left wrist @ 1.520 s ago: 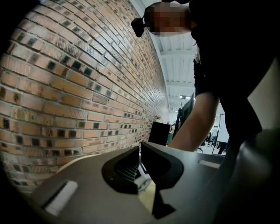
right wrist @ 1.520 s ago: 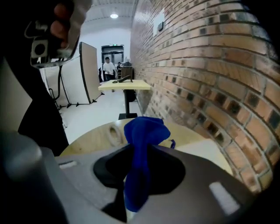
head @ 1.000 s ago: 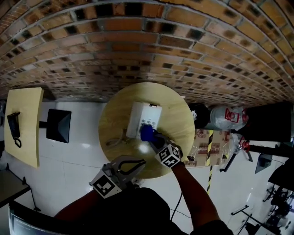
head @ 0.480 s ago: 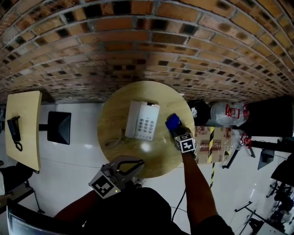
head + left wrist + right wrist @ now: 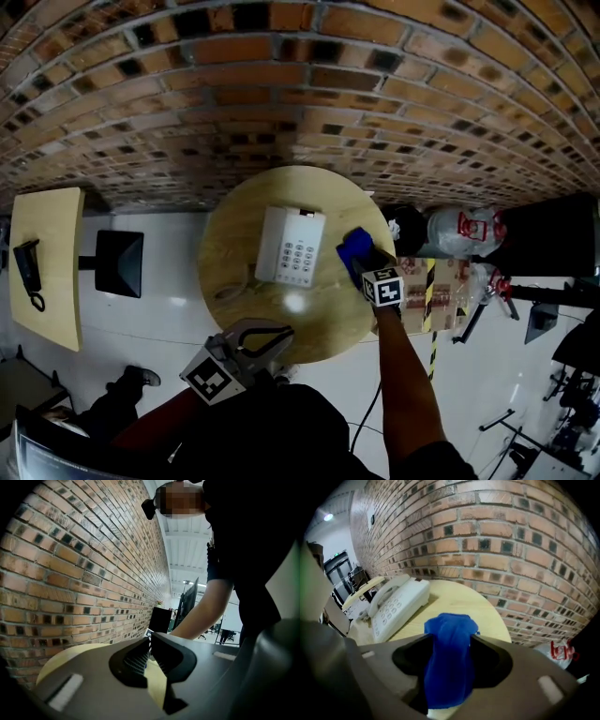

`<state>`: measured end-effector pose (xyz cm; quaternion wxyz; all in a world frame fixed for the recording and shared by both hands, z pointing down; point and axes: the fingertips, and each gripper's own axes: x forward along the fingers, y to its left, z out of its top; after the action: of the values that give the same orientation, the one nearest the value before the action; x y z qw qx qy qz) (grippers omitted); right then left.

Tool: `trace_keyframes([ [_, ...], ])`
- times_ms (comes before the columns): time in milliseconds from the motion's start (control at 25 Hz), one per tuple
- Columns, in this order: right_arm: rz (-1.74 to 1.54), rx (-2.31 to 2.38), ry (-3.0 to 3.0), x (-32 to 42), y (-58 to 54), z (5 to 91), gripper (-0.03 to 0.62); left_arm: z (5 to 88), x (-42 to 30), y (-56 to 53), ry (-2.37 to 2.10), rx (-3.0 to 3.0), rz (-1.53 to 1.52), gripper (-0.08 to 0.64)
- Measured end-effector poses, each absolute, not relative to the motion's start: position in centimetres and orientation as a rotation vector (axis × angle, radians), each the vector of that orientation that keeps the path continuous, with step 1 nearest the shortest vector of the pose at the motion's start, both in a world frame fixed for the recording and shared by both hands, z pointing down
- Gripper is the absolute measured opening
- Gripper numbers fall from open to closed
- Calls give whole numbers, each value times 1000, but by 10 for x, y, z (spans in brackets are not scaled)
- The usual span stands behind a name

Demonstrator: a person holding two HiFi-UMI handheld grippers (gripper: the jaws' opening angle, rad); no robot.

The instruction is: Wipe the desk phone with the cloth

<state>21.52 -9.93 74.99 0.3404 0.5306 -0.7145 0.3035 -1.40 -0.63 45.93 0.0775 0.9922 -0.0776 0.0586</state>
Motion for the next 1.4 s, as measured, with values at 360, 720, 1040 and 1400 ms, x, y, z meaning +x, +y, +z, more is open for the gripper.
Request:
trace_keyframes([
  [360,525,1555,-2122,201,-104,601,238,433,-14,5,-268,2989,103,14],
  [720,181,1457,-2609,94,-3,422,79,399,-22,34,-380,2915,79,14],
  [1040,178,1277,-2828,21,88,371,2,372,-24,89,-401,2970,38,2],
  [1400,195,1246,-2894,-6,151,355,2,349,-22,139,-405,2999,-7,2],
])
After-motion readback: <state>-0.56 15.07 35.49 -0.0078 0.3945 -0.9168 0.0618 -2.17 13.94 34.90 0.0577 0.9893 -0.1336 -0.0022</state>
